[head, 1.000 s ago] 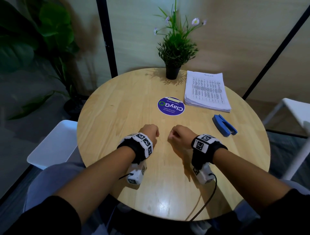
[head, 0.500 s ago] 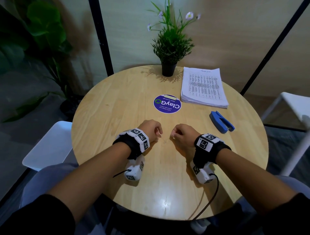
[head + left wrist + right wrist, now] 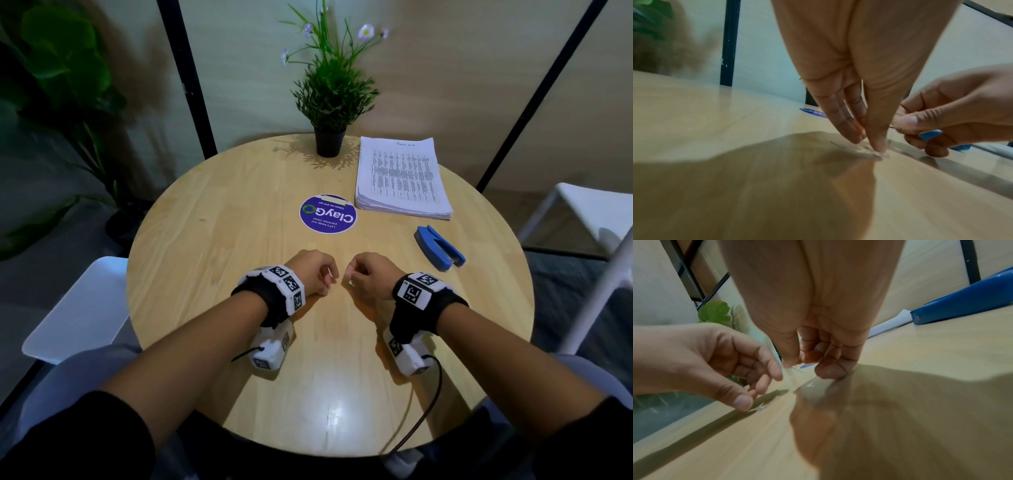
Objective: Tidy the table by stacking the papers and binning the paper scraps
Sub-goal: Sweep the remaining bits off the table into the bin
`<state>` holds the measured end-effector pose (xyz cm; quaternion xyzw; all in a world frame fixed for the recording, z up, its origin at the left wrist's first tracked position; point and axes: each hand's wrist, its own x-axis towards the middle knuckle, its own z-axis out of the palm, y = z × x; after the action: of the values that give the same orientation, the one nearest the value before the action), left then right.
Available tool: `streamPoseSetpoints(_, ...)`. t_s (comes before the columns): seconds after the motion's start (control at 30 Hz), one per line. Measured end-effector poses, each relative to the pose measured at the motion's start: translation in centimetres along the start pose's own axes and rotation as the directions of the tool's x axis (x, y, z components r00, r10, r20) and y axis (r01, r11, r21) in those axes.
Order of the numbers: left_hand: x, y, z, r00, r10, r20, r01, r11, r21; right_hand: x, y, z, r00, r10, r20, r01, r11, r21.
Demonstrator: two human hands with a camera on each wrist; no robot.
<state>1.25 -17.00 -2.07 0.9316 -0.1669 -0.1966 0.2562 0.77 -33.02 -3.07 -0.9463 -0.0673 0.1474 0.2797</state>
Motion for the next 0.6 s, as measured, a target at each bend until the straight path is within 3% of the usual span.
streamPoseSetpoints(0.17, 0.1, -0.3, -0.6, 0.992, 0.058, 0.11, -0.082, 0.972, 0.221, 0.0, 0.9, -0.7, 0.999, 0.044, -0.017, -0.043, 0.998, 0.043)
streamPoseSetpoints(0.6, 0.5, -0.4, 0.4, 0.996, -0.054, -0.067, 0.057, 0.997, 0.049, 0.4, 0.8, -0.5, 0.998, 0.054, -0.023, -0.053, 0.997, 0.055)
